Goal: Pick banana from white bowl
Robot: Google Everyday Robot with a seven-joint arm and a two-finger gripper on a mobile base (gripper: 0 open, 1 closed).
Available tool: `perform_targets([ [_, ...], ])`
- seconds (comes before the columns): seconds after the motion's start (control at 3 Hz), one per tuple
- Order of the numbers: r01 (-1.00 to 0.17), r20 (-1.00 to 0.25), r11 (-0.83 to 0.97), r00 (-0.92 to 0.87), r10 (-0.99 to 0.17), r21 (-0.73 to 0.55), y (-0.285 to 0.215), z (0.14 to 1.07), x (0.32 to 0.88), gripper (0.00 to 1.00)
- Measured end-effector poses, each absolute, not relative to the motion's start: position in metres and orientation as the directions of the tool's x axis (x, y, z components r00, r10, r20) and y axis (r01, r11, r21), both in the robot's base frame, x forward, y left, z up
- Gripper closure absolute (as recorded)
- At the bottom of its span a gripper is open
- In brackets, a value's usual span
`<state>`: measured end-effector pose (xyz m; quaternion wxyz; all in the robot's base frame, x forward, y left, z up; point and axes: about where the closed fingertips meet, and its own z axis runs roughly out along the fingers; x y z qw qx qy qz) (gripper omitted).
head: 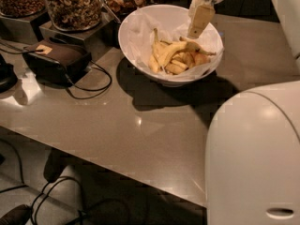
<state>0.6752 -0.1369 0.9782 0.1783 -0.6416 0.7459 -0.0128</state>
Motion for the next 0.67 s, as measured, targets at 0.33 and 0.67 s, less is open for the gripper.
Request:
perform_targets([
  [0.33, -0.959, -0.227, 0.157, -0.103, -0.968, -0.236, -0.132, 0.970, 0.675, 0.40],
  [0.67, -0.967, -0.183, 0.129, -0.089, -0.979, -0.220, -0.125, 0.957, 0.673, 0.40],
])
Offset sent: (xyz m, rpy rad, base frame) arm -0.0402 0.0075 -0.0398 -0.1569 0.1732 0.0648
